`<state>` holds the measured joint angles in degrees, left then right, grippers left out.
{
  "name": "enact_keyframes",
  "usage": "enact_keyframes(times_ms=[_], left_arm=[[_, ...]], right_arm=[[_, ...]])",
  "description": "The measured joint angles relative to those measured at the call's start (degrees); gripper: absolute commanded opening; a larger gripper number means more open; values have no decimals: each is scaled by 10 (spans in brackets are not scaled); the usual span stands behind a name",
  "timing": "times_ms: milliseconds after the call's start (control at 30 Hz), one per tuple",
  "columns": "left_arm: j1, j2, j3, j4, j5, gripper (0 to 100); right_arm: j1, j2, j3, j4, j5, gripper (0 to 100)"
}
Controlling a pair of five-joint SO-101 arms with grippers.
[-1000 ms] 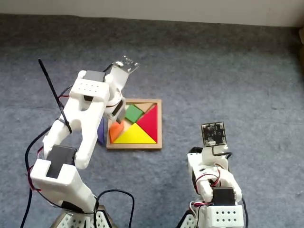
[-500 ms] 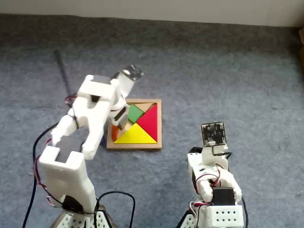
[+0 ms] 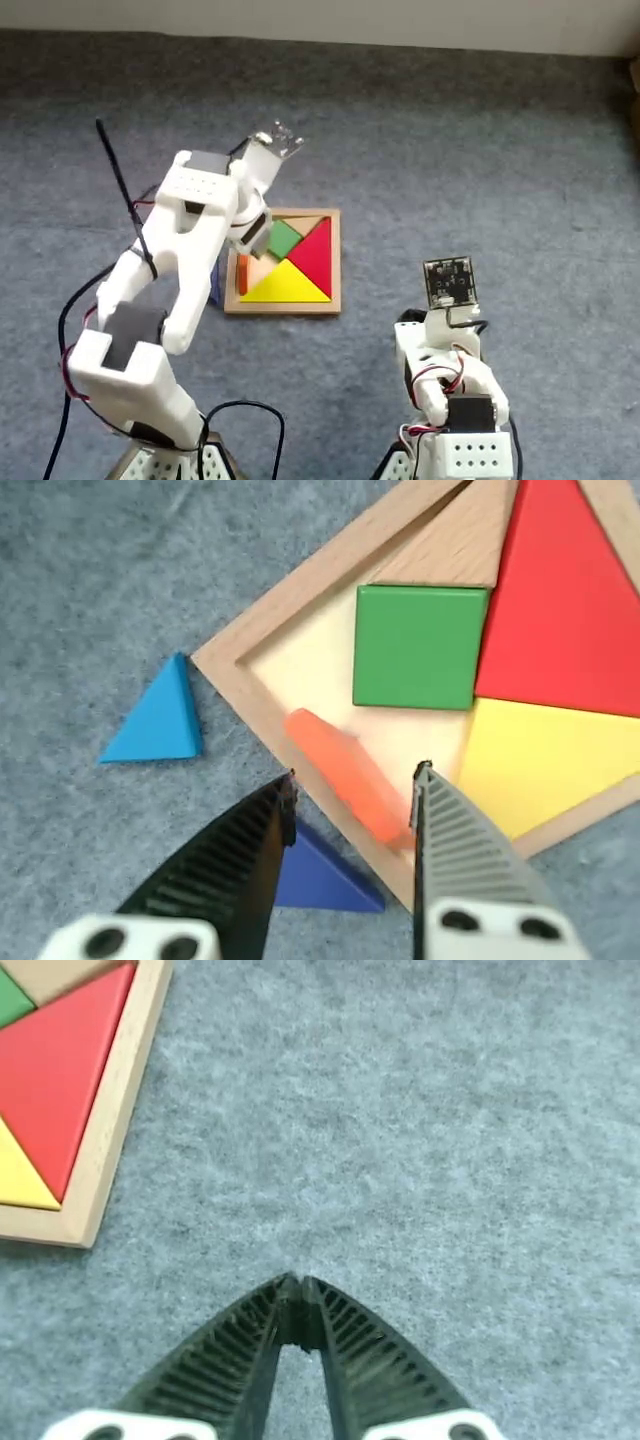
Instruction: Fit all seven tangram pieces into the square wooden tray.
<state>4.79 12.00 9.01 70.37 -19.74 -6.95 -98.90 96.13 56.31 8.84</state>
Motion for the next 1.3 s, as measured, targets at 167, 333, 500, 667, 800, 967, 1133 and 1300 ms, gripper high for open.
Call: enact_keyframes(times_ms=[167,333,500,667,800,967,1133,1300], left_arm=[[2,-46,0,14,0,203],[-21,-50,12,15,0,203],[-47,-46,51,3,-18,200],[-63,-22,62,-29,-24,200],[-87,3,57,-36,-24,200],[-98,10,59,-37,-24,200],[-96,9,58,-37,-26,200],[-93,9,14,-23,-26,200]], right_arm=[[0,0,0,0,0,5],[0,0,0,0,0,5],[0,0,0,0,0,5],[0,0,0,0,0,5],[0,0,0,0,0,5],[0,0,0,0,0,5],[0,0,0,0,0,5],[0,0,0,0,0,5]])
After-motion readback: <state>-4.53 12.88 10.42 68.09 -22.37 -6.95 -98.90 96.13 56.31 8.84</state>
